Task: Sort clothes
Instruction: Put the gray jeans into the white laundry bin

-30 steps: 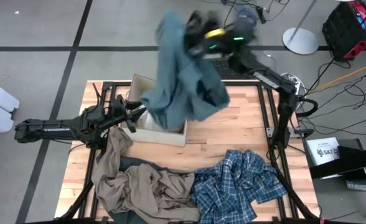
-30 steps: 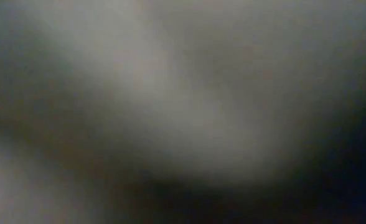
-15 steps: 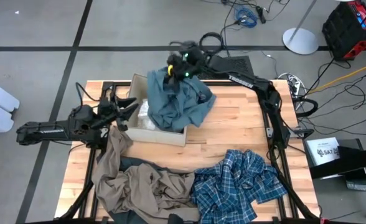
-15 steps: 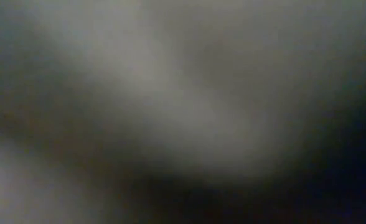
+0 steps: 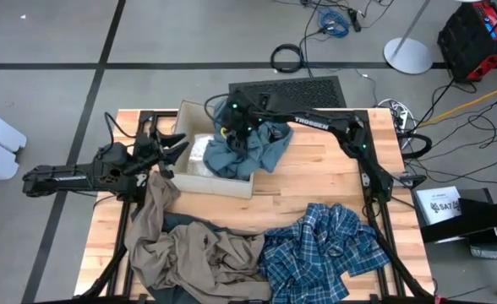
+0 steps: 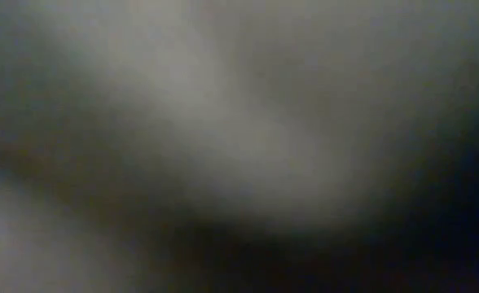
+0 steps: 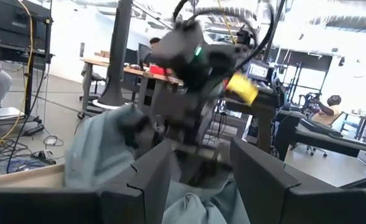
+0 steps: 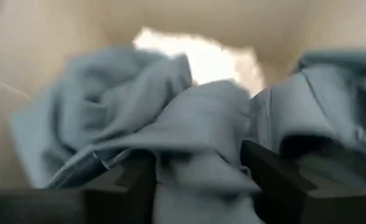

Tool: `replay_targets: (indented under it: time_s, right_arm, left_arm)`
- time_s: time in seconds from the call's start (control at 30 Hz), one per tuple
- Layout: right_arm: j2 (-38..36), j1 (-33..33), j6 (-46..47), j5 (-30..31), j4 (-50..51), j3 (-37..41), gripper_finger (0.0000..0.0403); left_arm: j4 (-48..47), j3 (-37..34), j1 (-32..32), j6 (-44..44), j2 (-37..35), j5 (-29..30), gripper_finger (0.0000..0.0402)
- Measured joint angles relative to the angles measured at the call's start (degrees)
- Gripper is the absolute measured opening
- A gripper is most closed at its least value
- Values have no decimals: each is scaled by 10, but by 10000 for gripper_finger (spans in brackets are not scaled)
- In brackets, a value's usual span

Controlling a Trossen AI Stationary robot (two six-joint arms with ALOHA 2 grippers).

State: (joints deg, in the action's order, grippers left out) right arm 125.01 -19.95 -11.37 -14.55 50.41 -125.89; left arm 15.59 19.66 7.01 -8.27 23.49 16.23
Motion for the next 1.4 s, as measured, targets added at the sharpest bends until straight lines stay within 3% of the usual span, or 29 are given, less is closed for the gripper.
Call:
replay_targets:
  time_s: [0.17,0.43,0.53,0.7,0.8,0.97,1.07,1.2,1.4]
  right_arm:
    - [-58,4,-2,-4,-31,0,234]
    - [-150,5,30,-21,-2,0,239]
    - [-185,5,32,-9,51,0,239]
    - [-225,-8,31,70,195,0,239]
    - [-242,-32,48,73,232,23,240]
    - [-321,-96,130,111,140,166,240]
    - [-372,-151,271,165,55,297,240]
    - [-413,-205,408,163,-63,466,240]
    - [-399,-236,512,137,-226,647,231]
  left_arm:
    - [-3,0,0,0,0,0,173]
    - [-14,0,0,12,0,3,173]
    - [-16,0,0,11,0,4,173]
    - [-16,0,0,11,0,5,173]
    - [-16,0,0,11,0,6,173]
    - [-10,0,0,9,0,4,173]
    - [-10,0,0,0,0,3,173]
    - [-10,0,0,0,0,3,173]
    - [-10,0,0,-3,0,0,173]
